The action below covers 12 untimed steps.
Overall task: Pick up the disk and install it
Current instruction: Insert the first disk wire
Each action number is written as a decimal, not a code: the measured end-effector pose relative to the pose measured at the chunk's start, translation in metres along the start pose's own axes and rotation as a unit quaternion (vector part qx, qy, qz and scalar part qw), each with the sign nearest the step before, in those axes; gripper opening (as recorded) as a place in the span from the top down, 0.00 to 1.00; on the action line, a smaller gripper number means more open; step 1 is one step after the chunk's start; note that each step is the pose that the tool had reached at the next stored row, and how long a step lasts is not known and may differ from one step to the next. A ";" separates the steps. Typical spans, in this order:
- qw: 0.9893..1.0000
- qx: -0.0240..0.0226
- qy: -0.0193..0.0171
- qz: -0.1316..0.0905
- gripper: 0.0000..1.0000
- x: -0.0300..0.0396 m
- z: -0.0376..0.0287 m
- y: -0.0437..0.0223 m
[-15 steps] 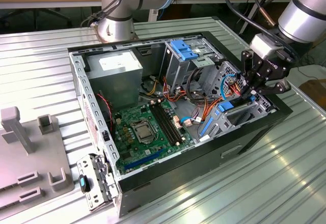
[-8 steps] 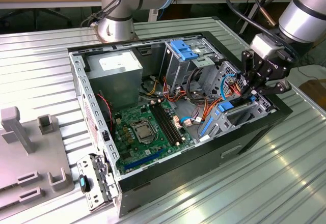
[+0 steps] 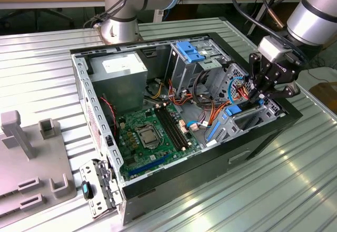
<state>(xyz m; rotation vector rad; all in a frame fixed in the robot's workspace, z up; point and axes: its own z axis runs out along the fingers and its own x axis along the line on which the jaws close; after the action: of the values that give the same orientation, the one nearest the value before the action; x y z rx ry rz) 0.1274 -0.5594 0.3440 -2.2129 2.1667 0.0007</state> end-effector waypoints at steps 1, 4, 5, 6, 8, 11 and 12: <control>1.000 0.000 0.000 0.000 0.84 0.0000 0.0002 0.0000; 1.000 0.000 0.000 0.000 0.84 0.0000 0.0009 0.0000; 1.000 0.000 0.000 0.000 0.84 0.0001 0.0025 0.0001; 1.000 0.000 0.000 0.000 0.84 0.0001 0.0034 0.0001; 1.000 0.000 0.000 0.000 0.84 0.0001 0.0037 0.0001; 1.000 0.000 0.000 0.000 0.76 0.0001 0.0034 0.0001; 1.000 0.000 0.000 0.000 0.76 0.0001 0.0027 0.0001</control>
<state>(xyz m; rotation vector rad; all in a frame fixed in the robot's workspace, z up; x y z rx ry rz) 0.1274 -0.5594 0.3413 -2.2128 2.1667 0.0008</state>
